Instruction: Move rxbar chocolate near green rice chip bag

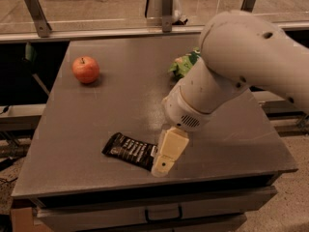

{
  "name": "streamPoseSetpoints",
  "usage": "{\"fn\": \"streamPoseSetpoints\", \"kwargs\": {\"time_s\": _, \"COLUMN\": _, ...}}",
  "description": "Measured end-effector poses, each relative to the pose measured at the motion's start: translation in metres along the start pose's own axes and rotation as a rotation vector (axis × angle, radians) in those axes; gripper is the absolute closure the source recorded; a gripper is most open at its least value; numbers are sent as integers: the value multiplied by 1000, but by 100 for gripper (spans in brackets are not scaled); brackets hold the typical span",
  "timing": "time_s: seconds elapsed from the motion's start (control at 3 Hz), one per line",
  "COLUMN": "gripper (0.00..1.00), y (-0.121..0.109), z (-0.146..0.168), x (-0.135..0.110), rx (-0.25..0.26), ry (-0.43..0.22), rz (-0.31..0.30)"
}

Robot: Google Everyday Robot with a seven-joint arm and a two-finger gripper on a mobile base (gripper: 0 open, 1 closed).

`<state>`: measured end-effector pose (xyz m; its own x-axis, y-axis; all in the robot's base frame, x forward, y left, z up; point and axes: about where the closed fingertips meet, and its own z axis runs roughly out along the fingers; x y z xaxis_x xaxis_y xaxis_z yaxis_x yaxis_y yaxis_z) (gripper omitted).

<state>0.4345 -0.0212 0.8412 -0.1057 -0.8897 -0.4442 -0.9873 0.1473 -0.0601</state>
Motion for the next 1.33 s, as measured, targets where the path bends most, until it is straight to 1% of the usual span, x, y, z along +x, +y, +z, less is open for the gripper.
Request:
{"fn": "streamPoseSetpoints", "kwargs": {"time_s": 0.33, "gripper": 0, "y": 9, "z": 17, "x": -10, "rx": -4, "ry": -8, "rz": 10}}
{"fn": "streamPoseSetpoints", "kwargs": {"time_s": 0.67, "gripper": 18, "y": 14, "z": 29, "x": -19, "rx": -9, "ry": -12, "rz": 17}}
{"fn": "streamPoseSetpoints", "kwargs": {"time_s": 1.0, "gripper": 43, "y": 16, "z": 36, "x": -26, "rx": -11, "ry": -22, "rz": 26}}
{"fn": "streamPoseSetpoints", "kwargs": {"time_s": 1.33, "gripper": 65, "y": 16, "z": 33, "x": -28, "rx": -11, "ry": -22, "rz": 28}}
